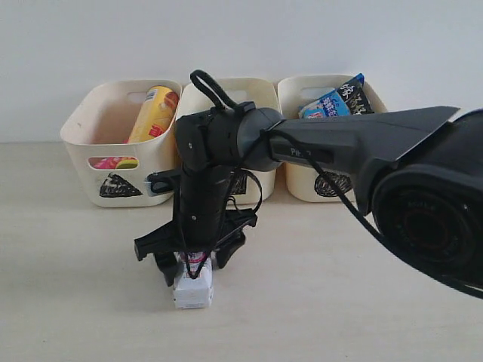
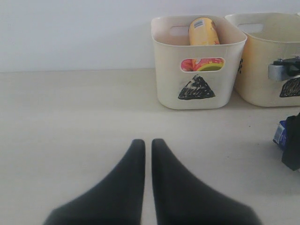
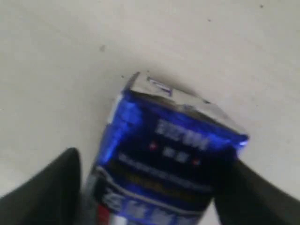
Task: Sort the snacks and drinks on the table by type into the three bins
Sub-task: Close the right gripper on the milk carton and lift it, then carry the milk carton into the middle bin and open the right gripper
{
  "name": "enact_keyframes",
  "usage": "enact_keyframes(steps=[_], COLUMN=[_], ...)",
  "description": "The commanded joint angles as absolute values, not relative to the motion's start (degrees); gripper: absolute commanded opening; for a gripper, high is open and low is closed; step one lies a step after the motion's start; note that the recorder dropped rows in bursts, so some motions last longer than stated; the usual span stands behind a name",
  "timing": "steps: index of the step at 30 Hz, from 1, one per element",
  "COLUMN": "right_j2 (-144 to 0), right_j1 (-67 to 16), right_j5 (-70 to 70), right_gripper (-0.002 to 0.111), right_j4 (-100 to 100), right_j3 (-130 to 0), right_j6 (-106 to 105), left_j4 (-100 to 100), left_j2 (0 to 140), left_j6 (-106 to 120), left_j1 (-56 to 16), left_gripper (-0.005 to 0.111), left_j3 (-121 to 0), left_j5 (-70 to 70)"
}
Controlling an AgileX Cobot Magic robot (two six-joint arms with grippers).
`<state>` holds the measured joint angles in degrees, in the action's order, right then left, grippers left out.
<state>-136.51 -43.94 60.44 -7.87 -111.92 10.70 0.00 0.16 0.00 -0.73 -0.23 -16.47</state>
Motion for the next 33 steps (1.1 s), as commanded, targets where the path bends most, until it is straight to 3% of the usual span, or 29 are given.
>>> enact_keyframes(steps=[1,21,33], right_j2=[-136.0,-122.6,-117.1], right_j1=[-44.0,-43.8,-42.9], right_j5=[61.1,60.4,43.6], right_gripper=[0.001,0.0,0.0], right_j4=[-7.1,-0.7,11.4], right_j3=[-112.0,-112.0,-112.1], right_j6=[8.5,1.3,4.8], left_j4=[0.0,0.0,0.0], left_j2=[0.0,0.0,0.0], left_j6=[0.5,0.5,0.5], left_j1=[-0.5,-0.5,-0.5], left_gripper=[0.004,0.004,0.004], left_j3=[0.0,0.0,0.0], left_j5=[-16.3,-16.3,-16.3])
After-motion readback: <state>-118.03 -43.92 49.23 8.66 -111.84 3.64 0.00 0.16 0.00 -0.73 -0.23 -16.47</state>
